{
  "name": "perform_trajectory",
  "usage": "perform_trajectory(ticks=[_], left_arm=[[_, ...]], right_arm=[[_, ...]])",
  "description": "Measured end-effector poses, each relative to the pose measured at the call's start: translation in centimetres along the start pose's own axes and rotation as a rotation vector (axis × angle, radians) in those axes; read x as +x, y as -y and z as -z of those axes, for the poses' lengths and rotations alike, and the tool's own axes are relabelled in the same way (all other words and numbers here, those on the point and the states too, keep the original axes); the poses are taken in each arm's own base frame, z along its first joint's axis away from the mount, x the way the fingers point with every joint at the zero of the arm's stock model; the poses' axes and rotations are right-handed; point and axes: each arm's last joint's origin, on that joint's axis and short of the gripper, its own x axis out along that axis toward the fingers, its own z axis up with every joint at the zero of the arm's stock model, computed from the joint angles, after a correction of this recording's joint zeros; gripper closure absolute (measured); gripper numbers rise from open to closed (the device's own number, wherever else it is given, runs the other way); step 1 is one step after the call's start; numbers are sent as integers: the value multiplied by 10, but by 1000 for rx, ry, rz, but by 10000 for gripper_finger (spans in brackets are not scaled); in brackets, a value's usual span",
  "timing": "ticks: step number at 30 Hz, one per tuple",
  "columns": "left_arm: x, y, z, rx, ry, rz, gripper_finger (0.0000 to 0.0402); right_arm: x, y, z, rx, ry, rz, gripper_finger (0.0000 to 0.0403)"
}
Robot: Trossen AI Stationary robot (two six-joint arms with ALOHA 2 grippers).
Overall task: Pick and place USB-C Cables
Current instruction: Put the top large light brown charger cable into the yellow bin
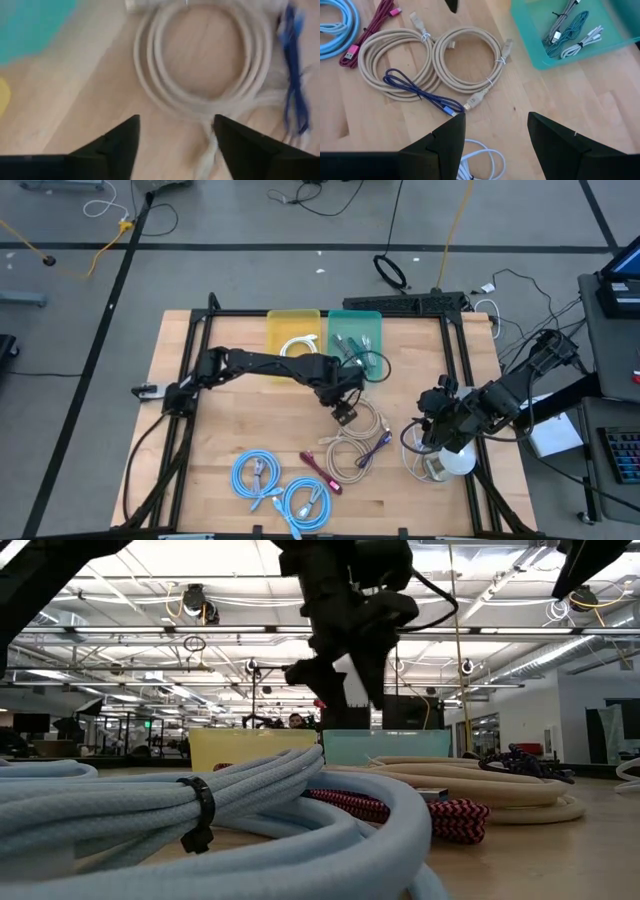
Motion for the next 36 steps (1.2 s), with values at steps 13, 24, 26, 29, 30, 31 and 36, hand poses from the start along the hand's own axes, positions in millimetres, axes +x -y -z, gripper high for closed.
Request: perform_trajectory(ticks=[13,24,26,29,30,31,36], left_arm=[[50,15,5,-30,-37,53,115],[70,30,19,-25,-42,11,267],[70,28,16,-31,-37,22,347],[70,25,13,-42,-44,38,380],[70,24,12,-51,-47,46,381],[69,24,11,-53,-49,51,385],[42,30,6,-24,17,47,391]], right_arm=[[0,-1,0,23,-18,-19,193],[0,-2,-1,32,-10,-33,193],[0,-2,-1,32,-9,-34,193],[0,-3,-1,33,-4,-38,193],[0,-3,-1,33,-4,-38,193],[0,-3,-1,32,-4,-37,193],[0,-3,-2,29,6,-30,193]])
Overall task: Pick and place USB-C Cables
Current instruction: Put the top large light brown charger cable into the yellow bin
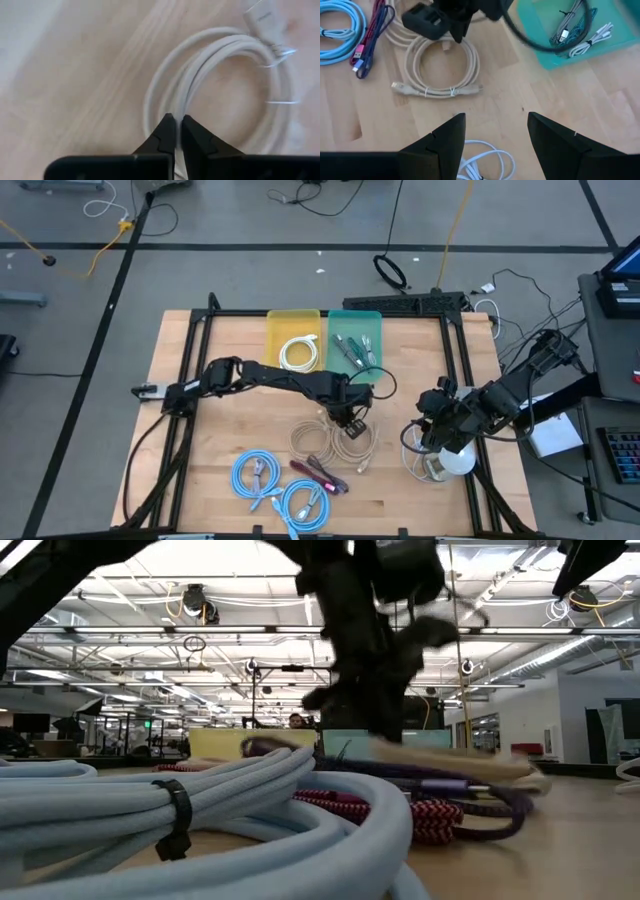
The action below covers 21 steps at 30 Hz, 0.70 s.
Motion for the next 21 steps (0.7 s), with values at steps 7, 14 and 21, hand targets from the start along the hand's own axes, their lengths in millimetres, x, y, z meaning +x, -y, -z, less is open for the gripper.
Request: perform_trajectory(ticks=[7,14,21], left_arm=[[-93,-2,-21,-48,262,41,391],[-192,-58,-17,-233,445,-266,391],[-219,-126,-11,-388,290,-536,391]], right_arm=[[0,0,-1,-2,18,9,193],[0,-1,-2,11,45,4,193],[0,-3,-4,30,57,-8,193]])
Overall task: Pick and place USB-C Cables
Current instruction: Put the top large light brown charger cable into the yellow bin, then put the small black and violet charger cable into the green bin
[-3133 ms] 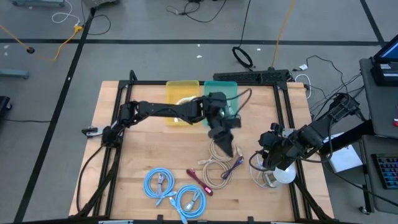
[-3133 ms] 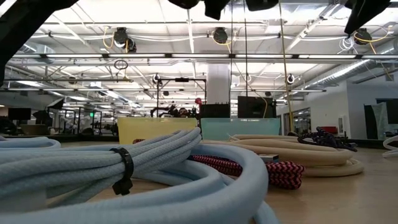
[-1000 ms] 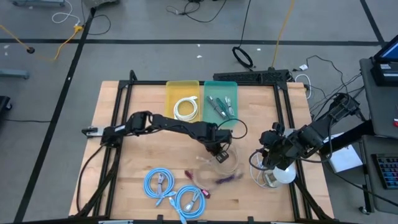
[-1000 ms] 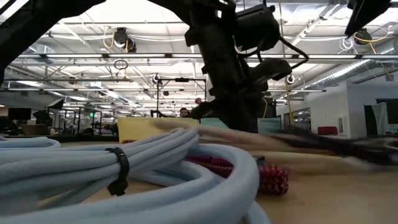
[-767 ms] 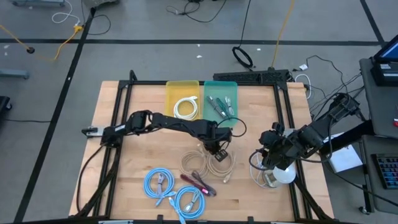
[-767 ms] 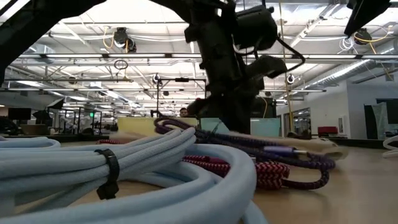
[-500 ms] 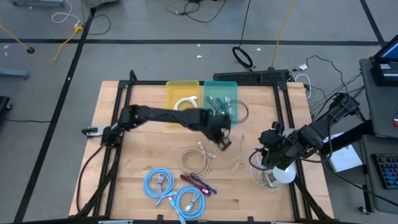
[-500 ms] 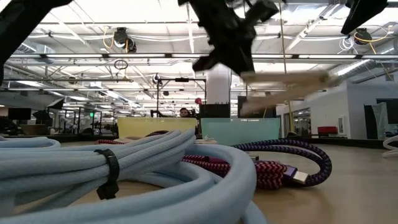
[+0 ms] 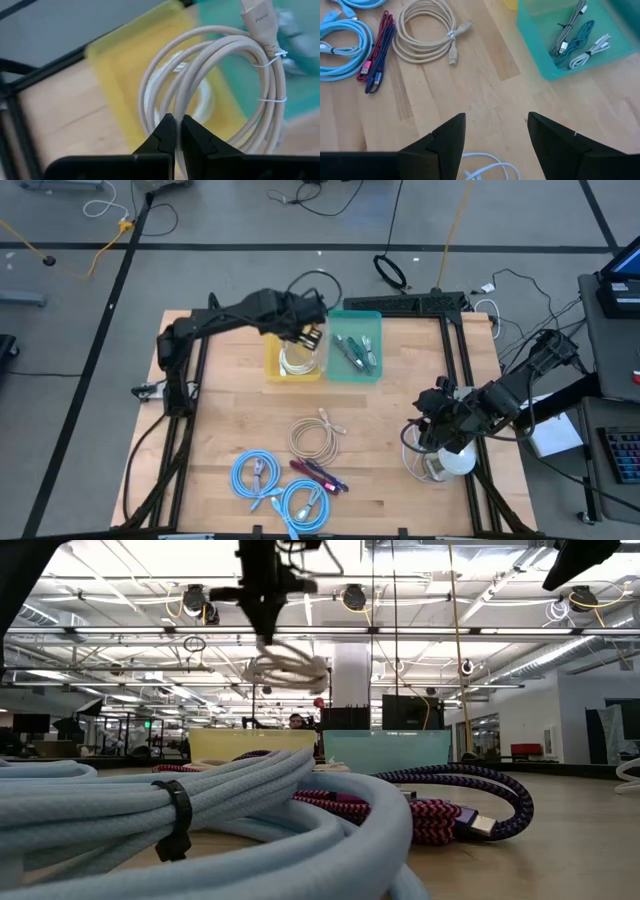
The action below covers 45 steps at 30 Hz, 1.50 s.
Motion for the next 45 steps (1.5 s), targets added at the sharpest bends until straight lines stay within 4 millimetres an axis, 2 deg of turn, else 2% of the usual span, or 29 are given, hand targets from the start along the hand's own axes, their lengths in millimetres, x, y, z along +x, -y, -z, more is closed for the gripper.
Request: perform_trajectory(ticks=[7,13,19,25,30,34,40,43,45], left_arm=[[42,-21,-7,25,-99,-62,391],[94,-35,5,20,-228,-84,391],[129,-40,18,8,-248,-50,391],[133,-32,11,21,-174,40,391],[133,-34,12,22,-197,48,379],[133,-37,14,46,-213,5,341],[121,-46,13,66,-211,-13,266],[111,-51,11,33,-237,66,227],[99,-51,10,45,-251,192,208]], right_arm=[[0,-2,-2,14,16,-17,193],[0,-3,-3,24,25,-30,193],[0,-3,-3,24,25,-30,193],[0,-4,-4,31,41,-34,193],[0,-5,-4,36,54,-32,193],[0,-5,-4,36,54,-32,193],[0,-5,-5,37,57,-30,193],[0,-4,-5,36,58,-26,193],[1,-3,-6,40,58,-22,193]])
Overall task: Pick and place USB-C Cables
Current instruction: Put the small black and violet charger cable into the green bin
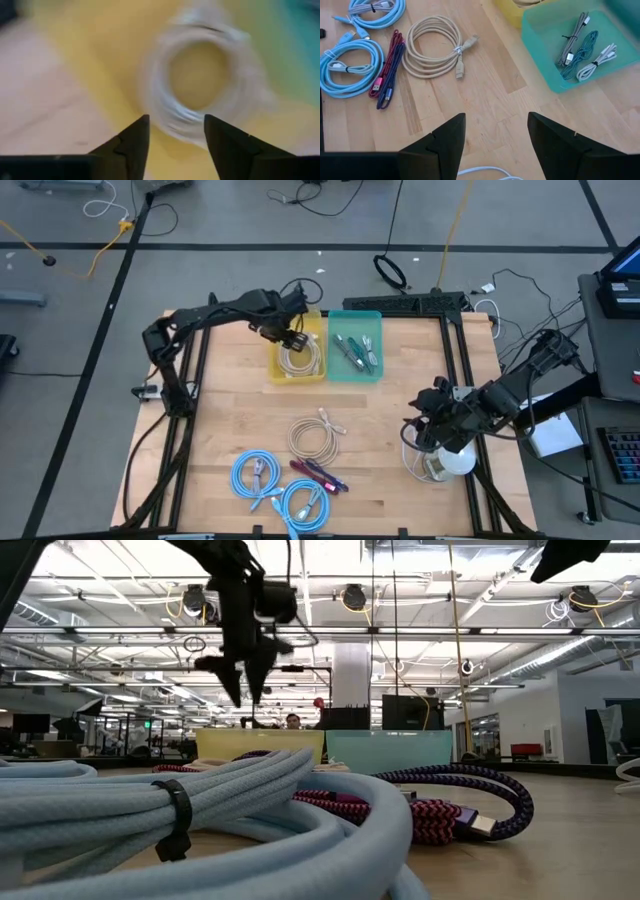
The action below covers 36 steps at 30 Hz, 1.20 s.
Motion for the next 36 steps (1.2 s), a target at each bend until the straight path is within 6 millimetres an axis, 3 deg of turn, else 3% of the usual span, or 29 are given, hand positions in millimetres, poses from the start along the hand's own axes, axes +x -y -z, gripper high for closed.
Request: perform_trajectory(ticks=[4,13,16,19,23,28,32,36], left_arm=[[-36,28,16,183,30,362,196],[-158,108,81,416,362,1174,239],[-185,129,104,460,357,1432,249],[-197,146,129,496,345,1545,258],[-191,157,163,509,380,1398,279],[-166,150,202,472,391,939,311],[-157,137,227,445,404,675,329],[-151,122,242,441,374,496,334]], right_arm=[[1,1,-1,1,1,5,193],[5,3,-9,1,23,8,193],[9,4,-18,4,63,-3,193],[16,8,-36,49,142,-14,193],[26,21,-73,109,276,-115,193],[29,49,-116,131,474,-296,193],[24,56,-125,-4,505,-379,193],[24,35,-121,-201,352,-418,193]])
